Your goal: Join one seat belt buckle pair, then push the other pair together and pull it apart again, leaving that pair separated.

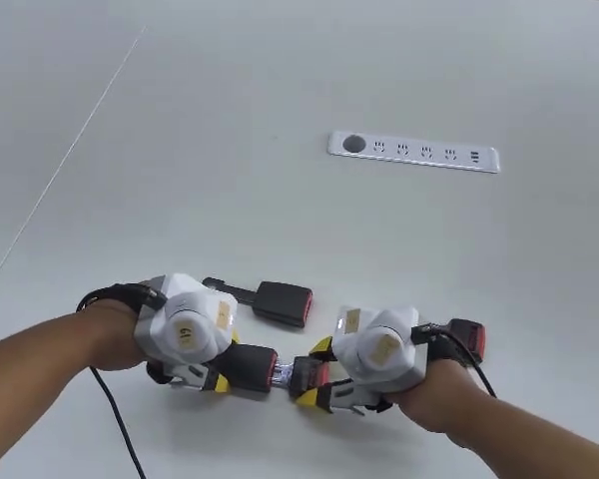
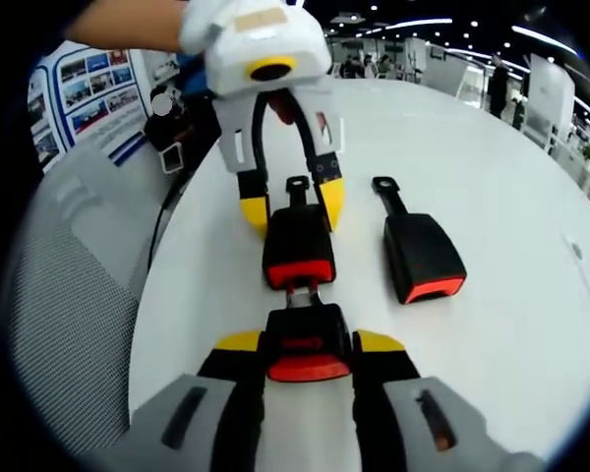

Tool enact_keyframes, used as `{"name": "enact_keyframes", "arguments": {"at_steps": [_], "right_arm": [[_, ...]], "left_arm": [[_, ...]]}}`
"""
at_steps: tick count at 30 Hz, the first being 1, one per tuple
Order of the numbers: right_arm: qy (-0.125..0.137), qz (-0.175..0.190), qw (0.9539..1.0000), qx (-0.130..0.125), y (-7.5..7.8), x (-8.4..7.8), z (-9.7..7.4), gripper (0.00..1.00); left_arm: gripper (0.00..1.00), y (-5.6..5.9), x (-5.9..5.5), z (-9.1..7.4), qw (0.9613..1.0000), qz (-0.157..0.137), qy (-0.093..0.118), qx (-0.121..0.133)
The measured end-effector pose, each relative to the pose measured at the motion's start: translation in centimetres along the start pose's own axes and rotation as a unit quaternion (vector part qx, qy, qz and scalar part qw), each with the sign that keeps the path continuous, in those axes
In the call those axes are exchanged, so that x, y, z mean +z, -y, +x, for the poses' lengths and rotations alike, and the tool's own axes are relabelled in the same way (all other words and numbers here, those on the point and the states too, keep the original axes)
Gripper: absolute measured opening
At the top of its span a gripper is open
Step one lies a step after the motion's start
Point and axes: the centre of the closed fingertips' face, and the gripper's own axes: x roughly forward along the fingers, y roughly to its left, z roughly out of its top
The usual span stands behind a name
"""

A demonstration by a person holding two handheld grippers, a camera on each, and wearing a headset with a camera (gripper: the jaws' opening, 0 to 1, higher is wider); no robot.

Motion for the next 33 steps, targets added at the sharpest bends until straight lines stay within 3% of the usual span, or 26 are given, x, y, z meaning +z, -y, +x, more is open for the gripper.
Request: {"name": "enact_keyframes", "arguments": {"at_steps": [4,10,15,16,17,30,33], "right_arm": [[0.0,-0.001,1.0,0.001,-0.1,0.3,0.2,0.32],[-0.001,0.0,1.0,0.001,-0.1,0.3,0.2,0.32],[0.005,0.004,1.0,-0.001,-0.3,1.4,1.1,0.32],[0.001,0.005,1.0,0.003,-0.4,1.3,1.1,0.32],[0.004,0.003,1.0,0.001,-0.3,1.4,1.2,0.32],[0.005,-0.002,1.0,0.001,-0.3,1.1,0.9,0.32],[0.01,-0.011,0.9999,0.0,-0.3,1.1,0.8,0.32]], "left_arm": [[0.32,0.0,0.0,-0.1,0.9998,0.012,-0.016,-0.005],[0.32,0.0,0.0,-0.1,0.9997,0.017,-0.014,-0.008],[0.32,0.0,0.0,0.0,0.9996,0.021,-0.018,-0.01],[0.32,0.1,-0.2,0.0,0.9989,0.038,-0.021,-0.017],[0.32,0.1,-0.4,-0.2,0.9994,0.023,-0.021,-0.012],[0.32,0.2,-0.2,-0.2,0.9993,0.031,-0.012,-0.015],[0.32,0.2,-0.3,-0.2,0.9994,0.032,0.0,-0.013]]}}
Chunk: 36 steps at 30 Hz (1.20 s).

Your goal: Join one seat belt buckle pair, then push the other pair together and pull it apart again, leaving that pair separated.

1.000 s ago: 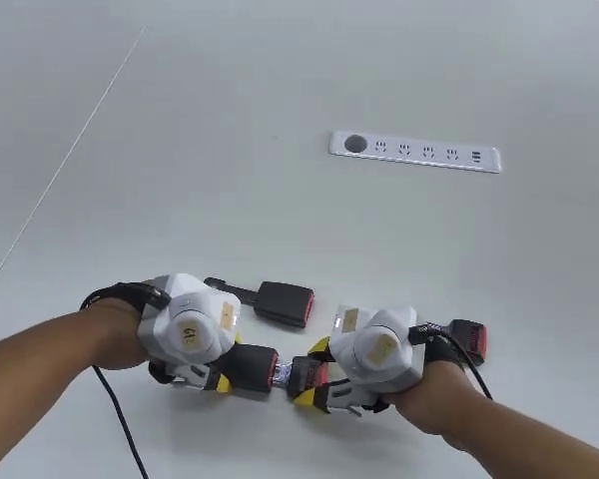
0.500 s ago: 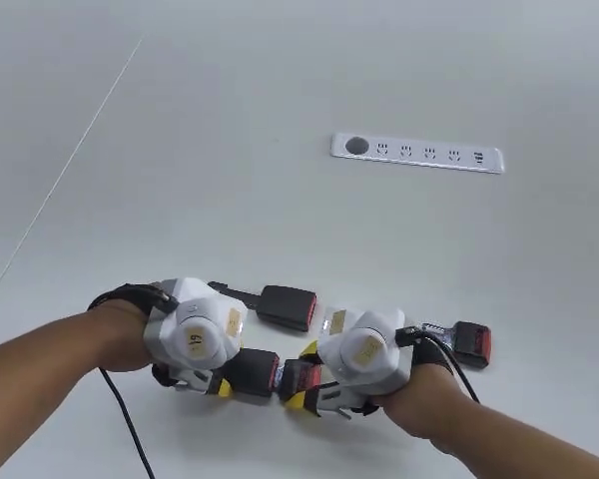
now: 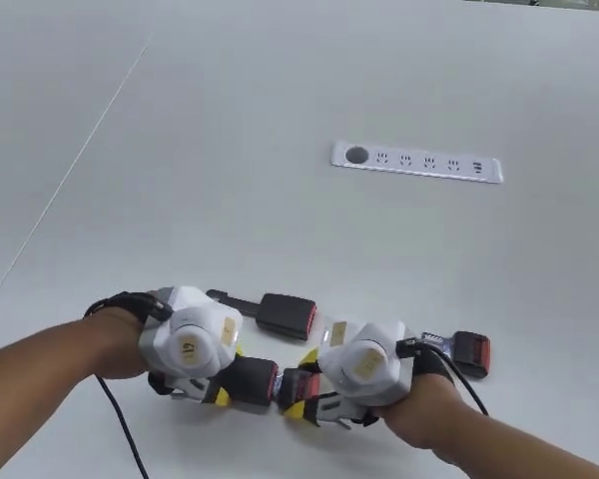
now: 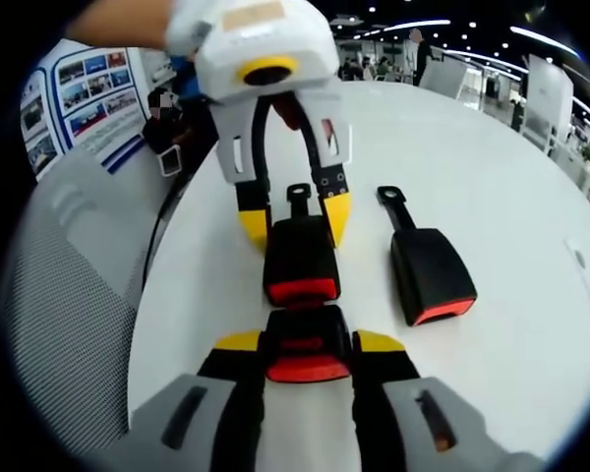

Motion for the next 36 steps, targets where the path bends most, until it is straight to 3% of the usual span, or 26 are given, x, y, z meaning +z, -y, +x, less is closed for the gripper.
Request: {"name": "enact_keyframes", "arguments": {"at_steps": [8,13,17,21,36], "right_arm": [[0.031,-0.007,0.9995,-0.008,-0.04,-0.01,-0.28,0.32],[0.041,-0.015,0.9989,-0.016,-0.17,0.04,-0.36,0.32],[0.05,-0.019,0.9982,-0.026,-0.18,0.02,-0.38,0.32],[0.055,-0.017,0.9979,-0.029,-0.2,0.12,-0.45,0.32],[0.067,-0.013,0.9972,-0.03,-0.47,-0.04,-0.62,0.32]], "left_arm": [[0.32,-0.15,0.24,-0.01,0.9998,0.01,0.016,-0.008],[0.32,-0.2,0.32,-0.08,0.9989,-0.01,0.047,-0.005],[0.32,-0.1,0.39,-0.03,0.999,0.01,0.044,-0.004],[0.31,-0.11,0.27,-0.06,0.998,-0.007,0.062,-0.006],[0.31,0.08,0.4,-0.13,0.9974,-0.01,0.07,-0.019]]}}
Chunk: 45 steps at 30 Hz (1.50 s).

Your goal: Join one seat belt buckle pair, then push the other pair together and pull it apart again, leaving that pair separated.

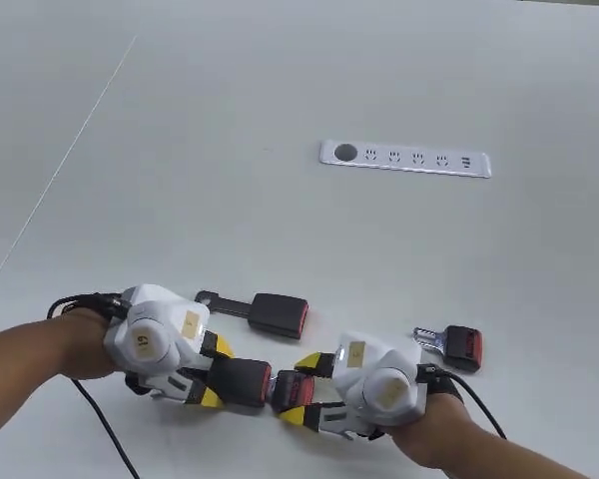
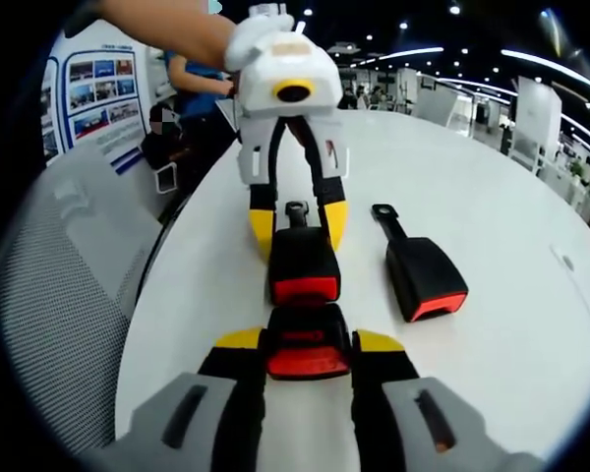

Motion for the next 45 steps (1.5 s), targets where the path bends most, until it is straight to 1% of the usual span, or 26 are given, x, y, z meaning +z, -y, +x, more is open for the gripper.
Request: {"name": "enact_keyframes", "arguments": {"at_steps": [2,6,8,9,12,13,14,15,16,17,18,20,21,22,23,24,27,28,29,30,31,34,38,40,42,45], "right_arm": [[0.003,0.005,1.0,0.0,-0.1,0.0,0.0,0.32],[0.003,-0.001,1.0,-0.004,-0.1,0.0,0.0,0.32],[0.002,0.002,1.0,-0.001,-0.1,0.0,0.1,0.33],[0.003,0.002,1.0,-0.002,-0.1,0.0,0.1,0.33],[-0.003,0.002,1.0,-0.001,-0.3,0.1,0.2,0.34],[-0.006,-0.01,0.9999,-0.005,-0.3,0.2,0.2,0.34],[-0.007,-0.016,0.9998,-0.007,-0.3,0.2,0.2,0.35],[-0.016,-0.024,0.9995,-0.012,-0.4,0.1,0.2,0.35],[-0.022,-0.025,0.9993,-0.015,-0.4,0.0,0.3,0.36],[-0.032,-0.024,0.999,-0.018,-0.5,-0.2,0.3,0.37],[-0.032,-0.024,0.9991,-0.017,-0.7,-0.2,0.3,0.4],[-0.006,-0.013,0.9995,-0.029,-0.5,0.7,-0.1,0.61],[-0.001,-0.002,0.9994,-0.035,-0.3,0.9,-0.4,0.71],[-0.003,0.006,0.9991,-0.042,0.0,0.8,-0.7,0.78],[0.003,0.005,0.9986,-0.053,0.4,1.1,-1.6,0.79],[0.009,0.005,0.9985,-0.055,0.5,1.1,-2.1,0.78],[0.014,0.017,0.9975,-0.067,1.1,0.7,-4.4,0.79],[0.02,0.02,0.9971,-0.071,1.2,0.6,-5.0,0.78],[0.021,0.025,0.9966,-0.076,1.4,0.2,-5.9,0.78],[0.021,0.027,0.9963,-0.08,1.5,0.0,-6.2,0.78],[0.018,0.03,0.9953,-0.09,1.8,-0.6,-7.2,0.78],[0.024,0.053,0.9924,-0.109,2.5,-1.7,-9.3,0.78],[0.021,0.07,0.9891,-0.128,3.4,-3.5,-11.8,0.78],[0.015,0.071,0.9882,-0.134,3.8,-4.5,-12.9,0.77],[0.009,0.073,0.9871,-0.142,4.4,-5.3,-13.8,0.77],[0.015,0.093,0.9834,-0.155,5.8,-6.3,-15.6,0.77]], "left_arm": [[0.31,0.0,0.0,0.0,1.0,0.002,-0.001,-0.003],[0.31,0.1,0.1,0.0,1.0,0.001,0.001,-0.002],[0.32,0.2,0.2,0.0,0.9999,-0.016,0.001,-0.005],[0.32,0.2,0.2,0.0,1.0,-0.007,-0.001,-0.004],[0.33,0.3,0.2,0.1,0.9999,-0.003,-0.011,-0.003],[0.33,0.3,0.1,0.1,0.9997,0.009,-0.022,0.002],[0.33,0.3,0.1,0.1,0.9996,0.01,-0.025,0.003],[0.34,0.3,0.1,0.2,0.9993,0.003,-0.035,0.011],[0.34,0.3,0.1,0.3,0.999,-0.012,-0.038,0.02],[0.36,0.4,0.4,0.4,0.9976,-0.058,-0.029,0.026],[0.4,0.8,0.6,0.5,0.9974,-0.067,-0.021,0.017],[0.53,1.4,0.5,0.4,0.9982,-0.055,-0.024,0.012],[0.58,2.1,0.5,0.5,0.9984,-0.047,-0.03,0.012],[0.62,2.3,0.3,0.5,0.9982,-0.046,-0.037,0.015],[0.66,2.4,0.2,0.3,0.998,-0.044,-0.041,0.021],[0.68,2.4,0.4,0.1,0.9979,-0.045,-0.037,0.029],[0.72,2.0,1.9,-1.2,0.996,-0.074,-0.002,0.05],[0.73,1.9,2.1,-1.6,0.9959,-0.073,0.002,0.054],[0.74,1.8,2.3,-2.0,0.9958,-0.07,0.002,0.06],[0.75,1.7,2.4,-2.2,0.9957,-0.068,0.002,0.062],[0.76,1.5,2.6,-2.6,0.9956,-0.065,0.001,0.067],[0.77,0.7,3.7,-3.6,0.9948,-0.063,0.008,0.08],[0.77,-0.3,4.9,-4.8,0.9933,-0.057,0.017,0.099],[0.77,-0.8,5.2,-5.3,0.9927,-0.054,0.019,0.106],[0.77,-1.4,5.1,-5.6,0.9923,-0.055,0.016,0.11],[0.76,-2.4,5.3,-6.0,0.9922,-0.051,0.012,0.113]]}}
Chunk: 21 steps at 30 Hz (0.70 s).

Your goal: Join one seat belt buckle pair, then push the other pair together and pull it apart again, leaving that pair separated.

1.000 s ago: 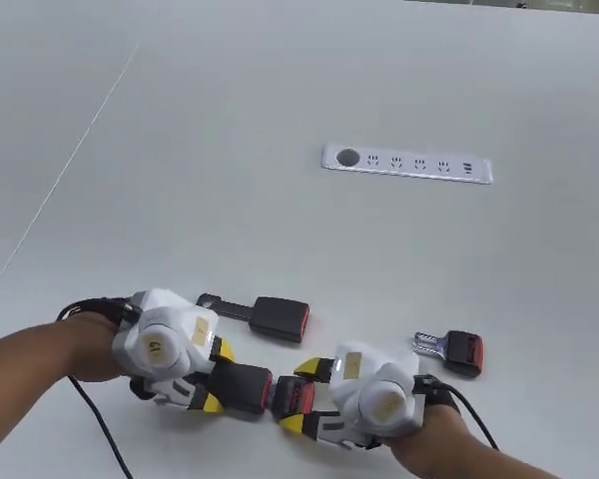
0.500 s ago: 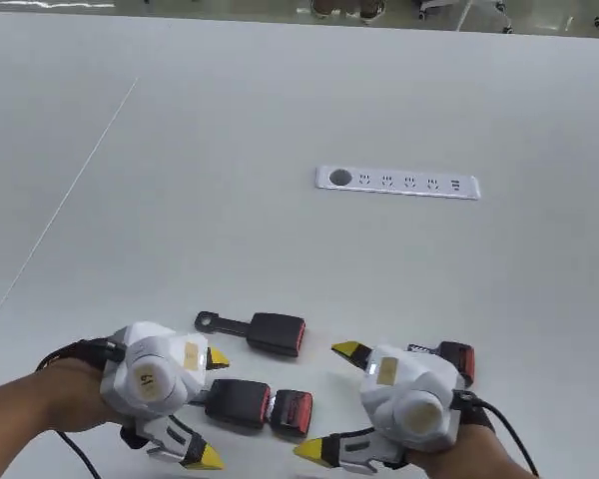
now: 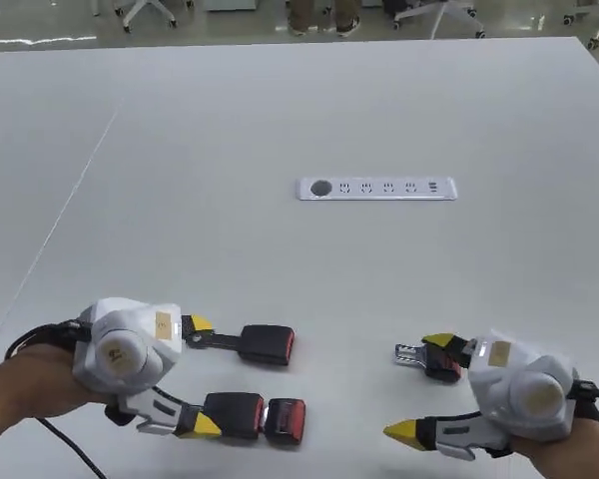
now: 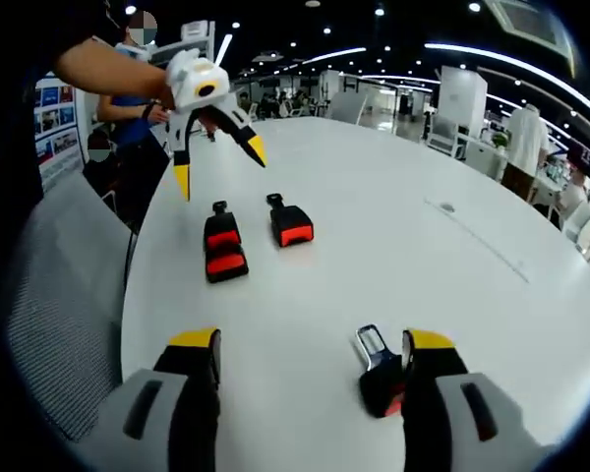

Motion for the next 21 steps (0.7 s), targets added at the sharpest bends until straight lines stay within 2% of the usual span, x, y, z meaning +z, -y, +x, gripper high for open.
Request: {"name": "enact_keyframes", "arguments": {"at_steps": [3,7,11,14,18,20,21], "right_arm": [[-0.005,0.001,1.0,-0.005,1.6,-0.5,-0.7,0.76],[-0.005,0.008,1.0,0.002,3.3,-0.7,-1.3,0.76],[-0.015,0.008,0.9998,0.011,4.7,-1.2,-1.3,0.76],[-0.028,0.011,0.9992,0.028,5.2,-2.0,-0.9,0.75],[-0.043,0.009,0.9982,0.041,5.5,-2.9,-0.5,0.73],[-0.055,0.006,0.9971,0.052,5.7,-3.6,-0.1,0.72],[-0.061,0.007,0.9963,0.06,5.4,-3.8,0.0,0.7]], "left_arm": [[0.75,-0.9,0.5,0.1,1.0,0.003,0.0,0.0],[0.73,-2.5,0.6,0.7,0.9999,0.015,-0.008,-0.002],[0.72,-4.0,1.6,1.4,0.9998,0.017,0.002,-0.005],[0.68,-4.8,1.4,2.2,0.9996,0.025,-0.002,-0.011],[0.67,-5.2,1.1,3.3,0.999,0.036,-0.009,-0.025],[0.66,-5.5,0.6,4.2,0.9984,0.043,-0.02,-0.029],[0.65,-5.8,0.0,4.9,0.9977,0.052,-0.032,-0.029]]}}
